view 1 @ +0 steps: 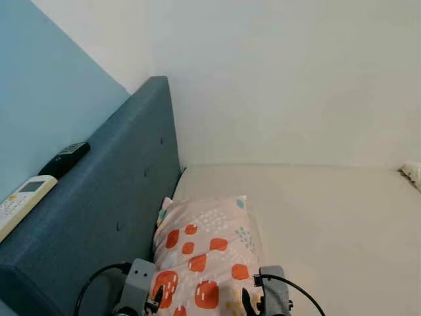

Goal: Clean up the room

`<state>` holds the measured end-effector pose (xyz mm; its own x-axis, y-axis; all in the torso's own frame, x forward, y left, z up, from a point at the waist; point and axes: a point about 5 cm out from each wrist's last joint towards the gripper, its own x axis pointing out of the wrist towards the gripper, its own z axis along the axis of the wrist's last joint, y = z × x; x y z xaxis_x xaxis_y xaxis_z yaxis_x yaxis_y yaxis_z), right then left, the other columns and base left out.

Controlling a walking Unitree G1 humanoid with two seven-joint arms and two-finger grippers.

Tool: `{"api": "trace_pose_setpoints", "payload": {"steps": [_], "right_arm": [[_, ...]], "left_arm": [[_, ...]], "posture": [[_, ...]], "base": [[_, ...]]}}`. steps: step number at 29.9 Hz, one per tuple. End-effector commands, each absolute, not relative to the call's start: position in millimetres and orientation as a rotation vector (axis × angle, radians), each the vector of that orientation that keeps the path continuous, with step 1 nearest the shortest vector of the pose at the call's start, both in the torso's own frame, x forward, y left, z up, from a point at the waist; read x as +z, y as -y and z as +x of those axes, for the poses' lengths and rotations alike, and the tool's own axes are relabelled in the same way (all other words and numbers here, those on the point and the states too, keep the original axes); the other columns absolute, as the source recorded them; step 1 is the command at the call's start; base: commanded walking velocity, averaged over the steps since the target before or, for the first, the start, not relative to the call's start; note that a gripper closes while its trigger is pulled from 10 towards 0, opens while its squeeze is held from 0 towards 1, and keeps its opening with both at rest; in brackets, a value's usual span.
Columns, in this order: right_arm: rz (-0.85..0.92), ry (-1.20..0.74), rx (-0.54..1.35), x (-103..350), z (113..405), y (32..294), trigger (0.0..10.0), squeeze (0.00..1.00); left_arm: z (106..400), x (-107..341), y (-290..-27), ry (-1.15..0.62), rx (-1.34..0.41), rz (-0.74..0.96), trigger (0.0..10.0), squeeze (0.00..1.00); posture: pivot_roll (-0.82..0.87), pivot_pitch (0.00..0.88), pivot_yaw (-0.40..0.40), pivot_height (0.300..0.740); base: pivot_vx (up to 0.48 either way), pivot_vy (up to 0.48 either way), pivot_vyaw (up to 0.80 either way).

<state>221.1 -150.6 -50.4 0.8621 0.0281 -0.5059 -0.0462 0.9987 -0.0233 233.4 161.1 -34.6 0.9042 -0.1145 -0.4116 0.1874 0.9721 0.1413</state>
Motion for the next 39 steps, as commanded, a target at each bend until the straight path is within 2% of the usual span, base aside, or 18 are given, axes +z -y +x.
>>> {"api": "trace_pose_setpoints", "payload": {"steps": [1,17,39], "right_arm": [[-0.02,-0.529,0.029,-51.0,220.0,149.7,10.0,0.0],[-0.005,-0.528,0.016,-51.3,218.7,152.6,10.0,0.0],[0.001,-0.532,0.015,-51.5,218.9,151.7,10.0,0.0]], "left_arm": [[232.7,-34.2,-160.2,-0.406,-0.171,0.181,10.0,0.0],[229.9,-38.1,-155.5,-0.446,-0.21,0.122,10.0,0.0],[229.8,-37.8,-156.1,-0.444,-0.217,0.117,10.0,0.0]], "posture": [[0.03,0.0,0.03,0.74],[0.02,0.0,0.028,0.74],[0.03,0.0,0.032,0.74]], "base": [[0.0,0.0,0.0],[0.0,0.0,0.0],[-0.325,0.0,0.0]]}}
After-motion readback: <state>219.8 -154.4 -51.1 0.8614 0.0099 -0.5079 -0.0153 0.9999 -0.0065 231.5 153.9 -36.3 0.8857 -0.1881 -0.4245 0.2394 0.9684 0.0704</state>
